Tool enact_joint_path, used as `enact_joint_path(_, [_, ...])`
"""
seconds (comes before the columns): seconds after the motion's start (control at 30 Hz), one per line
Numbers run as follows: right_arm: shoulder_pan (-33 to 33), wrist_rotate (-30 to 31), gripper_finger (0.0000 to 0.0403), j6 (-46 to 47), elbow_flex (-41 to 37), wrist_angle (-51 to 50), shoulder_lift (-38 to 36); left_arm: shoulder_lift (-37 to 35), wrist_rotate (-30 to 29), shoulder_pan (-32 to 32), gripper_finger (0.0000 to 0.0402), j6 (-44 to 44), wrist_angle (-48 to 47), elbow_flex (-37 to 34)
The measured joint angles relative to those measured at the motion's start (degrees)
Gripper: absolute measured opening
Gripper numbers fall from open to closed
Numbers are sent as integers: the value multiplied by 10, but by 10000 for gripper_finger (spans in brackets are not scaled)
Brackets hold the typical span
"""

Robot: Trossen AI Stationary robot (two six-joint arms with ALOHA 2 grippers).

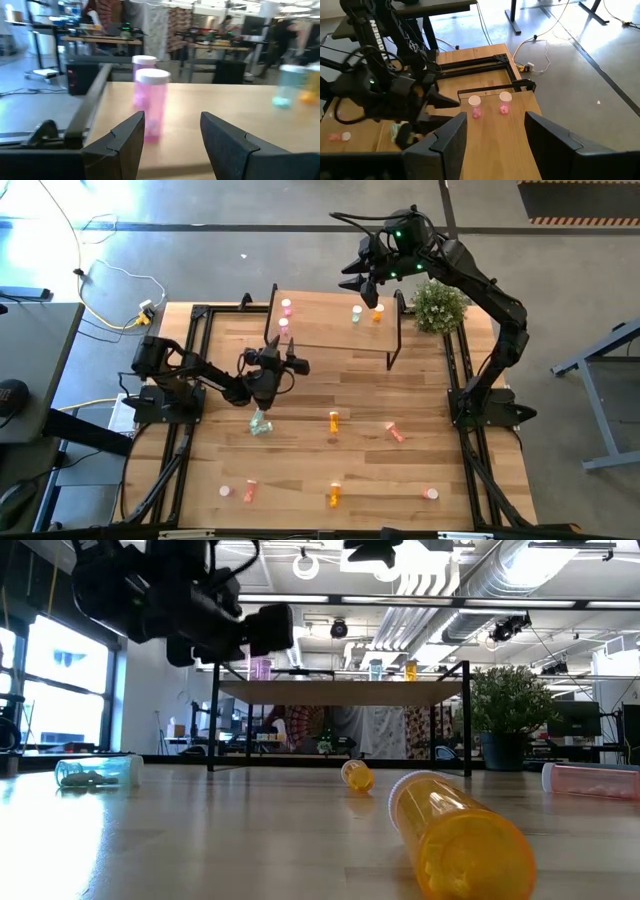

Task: Pick and place medicine bottles onto shelf by color
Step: Put the top violet pill bottle aligned with the other violet pill bottle on the shelf

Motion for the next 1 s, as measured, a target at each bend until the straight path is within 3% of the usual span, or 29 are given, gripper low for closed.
enact_joint_path(0.17, [11,0,190,0,0,0,0,-35,2,-56,184,-18,3,0])
enact_joint_path(0.4, [24,0,190,0,0,0,0,-126,22,-98,184,112,-2,-1])
enact_joint_path(0.57, [24,1,190,30,0,0,0,-221,67,-96,184,185,-20,-1])
enact_joint_path(0.73, [24,45,190,64,0,1,0,-328,202,-68,184,161,-156,1])
enact_joint_path(0.9, [24,87,190,117,0,1,0,-423,386,-8,184,40,-405,24])
enact_joint_path(1.0, [24,88,190,147,0,0,0,-464,502,34,184,16,-534,38])
